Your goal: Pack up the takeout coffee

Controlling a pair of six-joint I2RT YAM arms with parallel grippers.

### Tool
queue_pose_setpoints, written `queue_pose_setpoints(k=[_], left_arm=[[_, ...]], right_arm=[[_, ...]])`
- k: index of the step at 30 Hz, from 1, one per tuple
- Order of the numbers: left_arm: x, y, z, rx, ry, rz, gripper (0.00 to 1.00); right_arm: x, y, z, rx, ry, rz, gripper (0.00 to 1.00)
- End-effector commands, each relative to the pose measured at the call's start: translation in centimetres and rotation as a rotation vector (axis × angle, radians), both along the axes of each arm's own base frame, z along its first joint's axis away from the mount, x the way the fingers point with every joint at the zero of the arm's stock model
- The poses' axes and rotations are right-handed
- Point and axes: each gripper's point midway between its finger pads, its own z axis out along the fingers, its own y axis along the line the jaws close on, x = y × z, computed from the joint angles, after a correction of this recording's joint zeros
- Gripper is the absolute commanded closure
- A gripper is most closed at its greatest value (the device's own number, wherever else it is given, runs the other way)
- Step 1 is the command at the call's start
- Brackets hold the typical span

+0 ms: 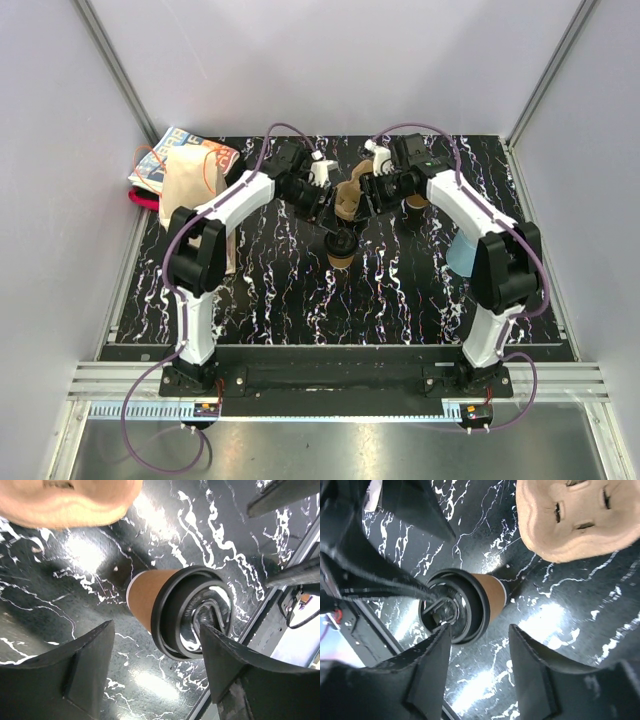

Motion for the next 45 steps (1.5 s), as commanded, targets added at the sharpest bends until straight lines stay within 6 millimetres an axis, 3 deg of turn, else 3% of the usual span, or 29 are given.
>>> queue_pose_setpoints(k=[1, 6, 9, 12, 13, 15, 21, 26, 28, 31, 34, 38, 40, 41, 45], left_arm=[[1.7, -0.7, 4.2, -0.054, -0.100, -0.010, 0.27], [1.8, -0.6, 7.3, -0.092, -0.132, -0.013, 0.22], [2.3, -0.2, 10.5, -0.136, -0.174, -0.008, 0.16], [2.8, 0.8, 14.7, -0.186, -0.232, 0.024, 0.01], [2.9, 1.1, 17.1, -0.208, -0.283, 0.030, 0.01], [3.3, 2.3, 19.2, -0.223, -0.317, 0.058, 0.01], [3.1, 6.2, 28.3, -0.289, -0.516, 0.136, 0.01], [0.9, 8.7, 34.3, -0.311, -0.686, 0.174, 0.01], [-0.2, 10.0, 36.4, -0.303, -0.761, 0.206, 0.01], [-0.5, 12.7, 37.9, -0.251, -0.833, 0.303, 0.01], [-0.2, 16.3, 37.7, -0.174, -0.858, 0.434, 0.01], [-0.2, 20.4, 35.9, -0.097, -0.826, 0.544, 0.01], [-0.6, 21.3, 35.1, -0.080, -0.810, 0.562, 0.01], [-0.4, 22.2, 33.7, -0.060, -0.776, 0.585, 0.01], [-1.3, 23.6, 32.4, -0.057, -0.744, 0.614, 0.01]], right_arm=[[-0.2, -1.2, 3.1, -0.041, -0.141, 0.020, 0.42], [-0.9, -1.6, 3.9, -0.074, -0.195, 0.049, 0.39], [-1.9, -0.9, 3.9, -0.121, -0.241, 0.107, 0.38], [-2.4, -0.5, 3.9, -0.152, -0.278, 0.139, 0.37], [-2.4, -0.4, 4.0, -0.150, -0.281, 0.144, 0.35], [-2.4, -0.1, 4.3, -0.146, -0.292, 0.155, 0.32], [-2.6, 1.0, 4.5, -0.187, -0.335, 0.215, 0.16], [-3.4, 2.0, 3.4, -0.254, -0.339, 0.286, 0.03], [-3.4, 2.2, 2.9, -0.278, -0.345, 0.313, 0.03], [-3.6, 2.9, 2.3, -0.313, -0.351, 0.355, 0.03], [-3.9, 3.5, 1.6, -0.347, -0.366, 0.399, 0.05], [-4.9, 4.3, 1.2, -0.378, -0.390, 0.468, 0.11], [-5.4, 4.8, 1.2, -0.387, -0.411, 0.504, 0.14], [-5.5, 4.8, 1.0, -0.397, -0.414, 0.510, 0.16], [-5.6, 5.1, 0.6, -0.417, -0.420, 0.527, 0.24]])
